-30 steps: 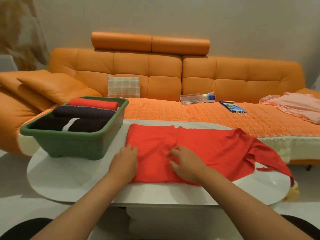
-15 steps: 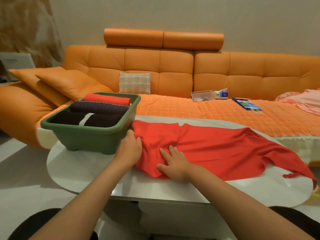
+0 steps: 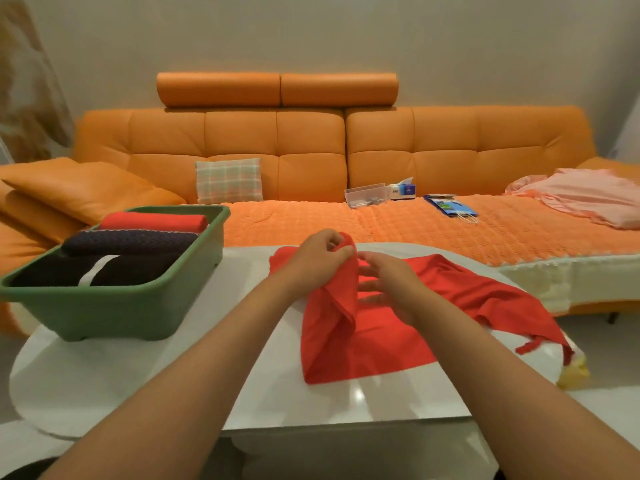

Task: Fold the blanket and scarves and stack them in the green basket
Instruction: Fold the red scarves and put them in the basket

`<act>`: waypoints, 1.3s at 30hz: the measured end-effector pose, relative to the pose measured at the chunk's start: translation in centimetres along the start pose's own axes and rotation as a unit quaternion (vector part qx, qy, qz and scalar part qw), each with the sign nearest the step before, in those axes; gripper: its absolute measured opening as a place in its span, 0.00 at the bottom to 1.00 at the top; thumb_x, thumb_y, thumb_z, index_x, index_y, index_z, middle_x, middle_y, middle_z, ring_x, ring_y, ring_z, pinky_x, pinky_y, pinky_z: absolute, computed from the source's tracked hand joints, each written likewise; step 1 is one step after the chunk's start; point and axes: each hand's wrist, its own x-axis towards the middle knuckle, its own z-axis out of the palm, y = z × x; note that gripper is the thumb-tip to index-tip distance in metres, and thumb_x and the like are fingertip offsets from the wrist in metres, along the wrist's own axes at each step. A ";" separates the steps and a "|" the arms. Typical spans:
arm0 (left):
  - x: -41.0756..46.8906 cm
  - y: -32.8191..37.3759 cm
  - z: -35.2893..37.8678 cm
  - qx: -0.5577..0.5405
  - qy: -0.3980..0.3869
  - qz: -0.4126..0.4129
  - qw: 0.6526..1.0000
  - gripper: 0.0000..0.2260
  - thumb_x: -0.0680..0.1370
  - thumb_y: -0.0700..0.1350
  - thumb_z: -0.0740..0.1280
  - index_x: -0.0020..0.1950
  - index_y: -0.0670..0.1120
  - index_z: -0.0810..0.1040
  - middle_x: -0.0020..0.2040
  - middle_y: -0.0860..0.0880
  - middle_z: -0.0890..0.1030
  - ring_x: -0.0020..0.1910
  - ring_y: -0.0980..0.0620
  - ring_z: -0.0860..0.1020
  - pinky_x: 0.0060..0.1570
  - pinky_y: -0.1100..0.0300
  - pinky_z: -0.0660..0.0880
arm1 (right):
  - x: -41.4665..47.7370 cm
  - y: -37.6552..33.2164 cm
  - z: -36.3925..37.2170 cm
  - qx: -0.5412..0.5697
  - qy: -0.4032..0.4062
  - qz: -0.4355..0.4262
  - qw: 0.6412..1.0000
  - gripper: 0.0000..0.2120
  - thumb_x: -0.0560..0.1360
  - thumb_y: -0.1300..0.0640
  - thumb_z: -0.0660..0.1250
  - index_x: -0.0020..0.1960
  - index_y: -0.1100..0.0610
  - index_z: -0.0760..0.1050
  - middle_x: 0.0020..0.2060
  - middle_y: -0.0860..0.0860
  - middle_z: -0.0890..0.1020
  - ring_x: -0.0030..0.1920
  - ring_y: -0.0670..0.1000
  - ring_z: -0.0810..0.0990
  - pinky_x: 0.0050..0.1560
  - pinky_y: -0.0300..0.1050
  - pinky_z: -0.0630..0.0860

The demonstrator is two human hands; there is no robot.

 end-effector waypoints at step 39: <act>-8.7 -9.6 0.6 0.263 -0.040 0.188 0.945 0.10 0.78 0.54 0.66 0.45 0.51 0.83 0.38 0.57 0.80 0.38 0.58 0.75 0.41 0.57 0.75 | -1.8 4.4 -8.3 -0.382 -0.056 -0.038 0.922 0.12 0.77 0.59 0.64 0.49 0.50 0.86 0.44 0.44 0.85 0.43 0.42 0.80 0.45 0.35 0.73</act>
